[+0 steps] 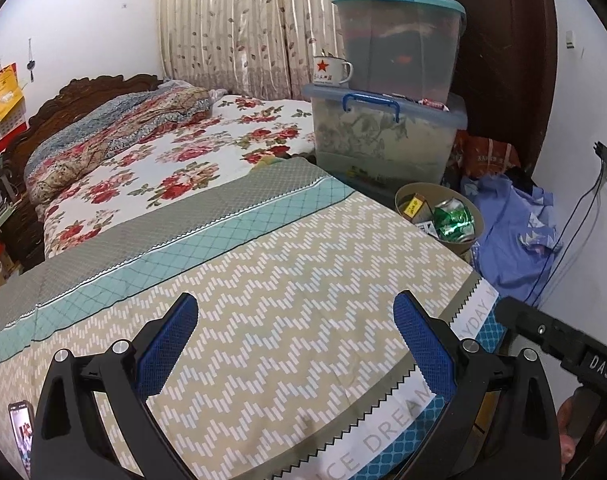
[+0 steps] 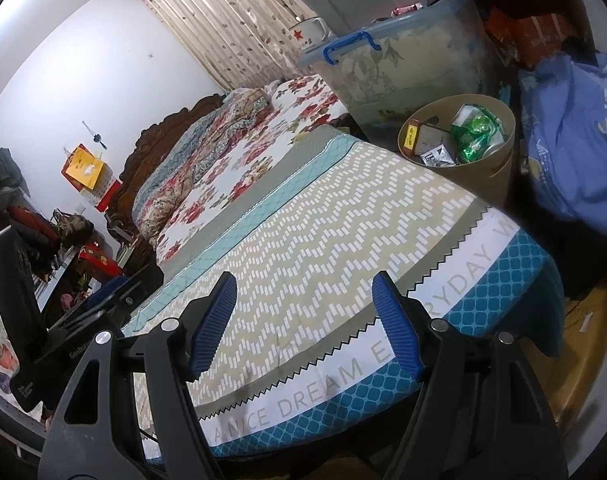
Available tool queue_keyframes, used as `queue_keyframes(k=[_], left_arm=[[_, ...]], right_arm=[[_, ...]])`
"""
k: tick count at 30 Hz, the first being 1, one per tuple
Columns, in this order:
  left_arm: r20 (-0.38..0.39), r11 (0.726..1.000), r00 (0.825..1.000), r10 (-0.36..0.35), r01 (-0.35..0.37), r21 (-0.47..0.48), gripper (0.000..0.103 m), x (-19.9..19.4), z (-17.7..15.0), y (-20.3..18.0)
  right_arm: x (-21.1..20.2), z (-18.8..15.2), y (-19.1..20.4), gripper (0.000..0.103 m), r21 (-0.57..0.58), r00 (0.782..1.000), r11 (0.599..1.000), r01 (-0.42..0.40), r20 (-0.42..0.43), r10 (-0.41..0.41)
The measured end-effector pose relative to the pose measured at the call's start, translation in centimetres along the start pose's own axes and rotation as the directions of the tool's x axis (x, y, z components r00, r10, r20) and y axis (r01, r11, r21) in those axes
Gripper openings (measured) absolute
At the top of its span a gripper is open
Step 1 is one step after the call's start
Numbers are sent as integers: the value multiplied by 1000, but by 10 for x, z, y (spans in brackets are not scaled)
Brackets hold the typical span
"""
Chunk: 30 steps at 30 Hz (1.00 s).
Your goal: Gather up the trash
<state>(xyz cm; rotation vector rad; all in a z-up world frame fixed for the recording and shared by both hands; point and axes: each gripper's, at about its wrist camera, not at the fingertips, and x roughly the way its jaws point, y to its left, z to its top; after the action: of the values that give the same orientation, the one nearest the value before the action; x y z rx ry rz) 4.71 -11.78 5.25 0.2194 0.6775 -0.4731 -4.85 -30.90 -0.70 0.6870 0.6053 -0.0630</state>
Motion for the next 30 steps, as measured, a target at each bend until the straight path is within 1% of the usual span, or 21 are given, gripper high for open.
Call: queue_keyframes(k=[5,13,30], left_arm=[[-15,999,1000,1,-1,37,94,2,-2,-8],[-52,996,999,6,-2,91,94,8,-5,-21],[-107,989,993,47,-31,146,94,23,-9,-39]], right_arm=[[-1,-1,1,72,-4,1000,1000,-5,2,5],[0,-2,-8,72,27,1000,1000,-10,0,10],[6,-2,-27,72,82,999,996,-30,-11,31]])
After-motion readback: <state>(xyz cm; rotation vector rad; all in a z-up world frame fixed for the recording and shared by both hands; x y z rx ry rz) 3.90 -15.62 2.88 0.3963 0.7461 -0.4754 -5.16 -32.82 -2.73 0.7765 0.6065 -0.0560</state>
